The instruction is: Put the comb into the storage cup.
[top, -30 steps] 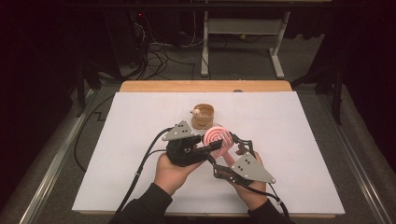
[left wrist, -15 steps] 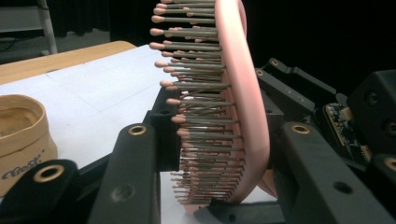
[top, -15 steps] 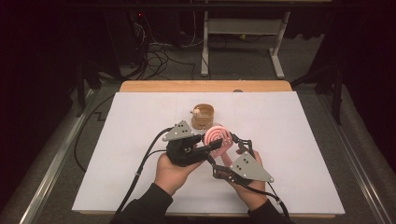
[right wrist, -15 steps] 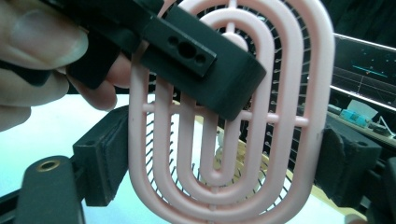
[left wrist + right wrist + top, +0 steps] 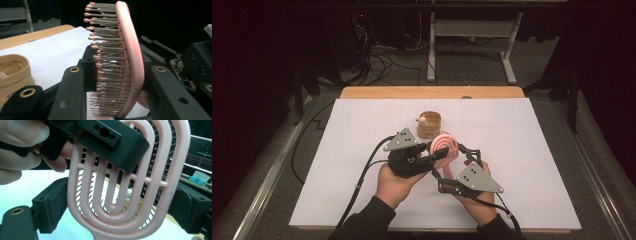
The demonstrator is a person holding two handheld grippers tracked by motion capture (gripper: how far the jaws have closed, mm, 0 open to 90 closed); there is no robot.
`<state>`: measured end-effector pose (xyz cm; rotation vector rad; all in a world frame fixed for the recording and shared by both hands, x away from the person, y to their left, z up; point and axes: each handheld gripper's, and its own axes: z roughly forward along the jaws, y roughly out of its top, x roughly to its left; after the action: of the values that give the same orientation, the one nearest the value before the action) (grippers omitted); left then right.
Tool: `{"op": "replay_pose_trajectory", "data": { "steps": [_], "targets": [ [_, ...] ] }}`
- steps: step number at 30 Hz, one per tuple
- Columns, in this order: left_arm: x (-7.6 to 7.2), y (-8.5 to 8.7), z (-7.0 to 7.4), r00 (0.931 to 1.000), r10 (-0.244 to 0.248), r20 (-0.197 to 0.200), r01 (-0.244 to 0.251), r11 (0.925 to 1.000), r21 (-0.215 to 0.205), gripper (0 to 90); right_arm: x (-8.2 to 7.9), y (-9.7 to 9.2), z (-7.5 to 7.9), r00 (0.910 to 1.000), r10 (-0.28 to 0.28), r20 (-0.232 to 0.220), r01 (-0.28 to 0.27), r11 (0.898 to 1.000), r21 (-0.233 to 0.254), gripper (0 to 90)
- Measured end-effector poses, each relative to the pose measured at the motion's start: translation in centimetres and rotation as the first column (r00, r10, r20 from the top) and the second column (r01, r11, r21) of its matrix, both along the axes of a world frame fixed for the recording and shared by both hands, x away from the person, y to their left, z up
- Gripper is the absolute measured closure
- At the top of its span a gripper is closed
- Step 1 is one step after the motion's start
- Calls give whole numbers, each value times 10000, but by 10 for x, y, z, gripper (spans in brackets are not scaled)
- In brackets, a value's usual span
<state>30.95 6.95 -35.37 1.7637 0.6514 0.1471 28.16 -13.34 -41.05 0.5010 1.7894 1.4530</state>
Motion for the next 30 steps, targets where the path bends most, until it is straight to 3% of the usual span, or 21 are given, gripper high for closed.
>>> {"op": "replay_pose_trajectory", "data": {
  "steps": [9,17,30],
  "targets": [
    [1,5,4,9999,99,85,-99,10000,-10,631,5,0,1,9977,165,-664,-139,9991,397,5],
    [1,9,5,9996,202,192,-203,9998,37,631,7,-2,1,9942,359,-1018,-295,9975,635,3],
    [1,34,8,9962,710,497,-710,9975,-10,632,9,-14,-3,9850,481,-1659,-343,9958,852,3]
  ]
}}
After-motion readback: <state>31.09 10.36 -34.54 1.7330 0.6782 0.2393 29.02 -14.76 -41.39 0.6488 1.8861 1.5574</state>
